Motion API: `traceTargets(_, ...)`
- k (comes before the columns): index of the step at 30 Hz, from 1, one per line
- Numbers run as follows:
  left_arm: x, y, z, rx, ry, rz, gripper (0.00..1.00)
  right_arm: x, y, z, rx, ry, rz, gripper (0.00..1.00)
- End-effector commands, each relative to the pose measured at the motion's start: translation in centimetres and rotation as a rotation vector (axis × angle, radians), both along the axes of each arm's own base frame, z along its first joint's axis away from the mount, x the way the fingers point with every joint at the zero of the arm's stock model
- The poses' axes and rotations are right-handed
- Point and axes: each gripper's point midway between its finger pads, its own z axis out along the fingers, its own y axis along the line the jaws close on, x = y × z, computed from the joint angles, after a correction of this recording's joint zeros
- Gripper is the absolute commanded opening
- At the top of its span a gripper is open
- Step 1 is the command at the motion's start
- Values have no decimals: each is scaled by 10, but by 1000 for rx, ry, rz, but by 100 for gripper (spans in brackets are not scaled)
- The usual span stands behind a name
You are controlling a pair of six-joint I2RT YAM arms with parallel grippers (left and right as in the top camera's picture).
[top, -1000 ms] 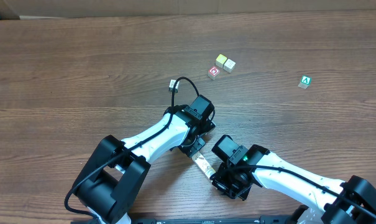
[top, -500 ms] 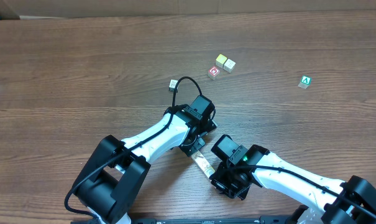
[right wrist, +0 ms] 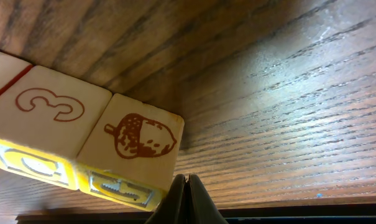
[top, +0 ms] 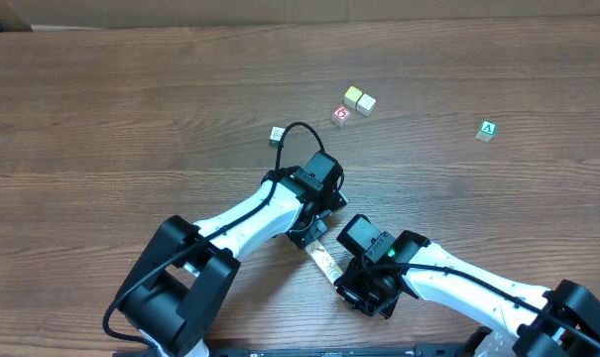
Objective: Flip 5 blocks
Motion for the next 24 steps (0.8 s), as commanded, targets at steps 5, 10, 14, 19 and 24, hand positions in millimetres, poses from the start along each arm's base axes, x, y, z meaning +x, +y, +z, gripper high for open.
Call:
traceTargets(5, -3, 1, -6, 7, 11, -32, 4, 0, 4, 0, 11, -6, 1, 4)
traceTargets(10, -2, 1, -6, 10, 9, -35, 4, -2, 13, 1, 27, -21, 15, 4)
traceTargets(14, -2, 1, -6, 10, 9, -35, 4, -3, 14, 1, 23, -16, 2, 4)
traceTargets(19, -2, 1, -6, 13, 8, -66, 4, -3, 14, 1, 23, -15, 2, 4)
traceTargets(24, -2, 1, -6, 13, 4, -87, 4, -4, 14, 1, 23, -14, 2, 4)
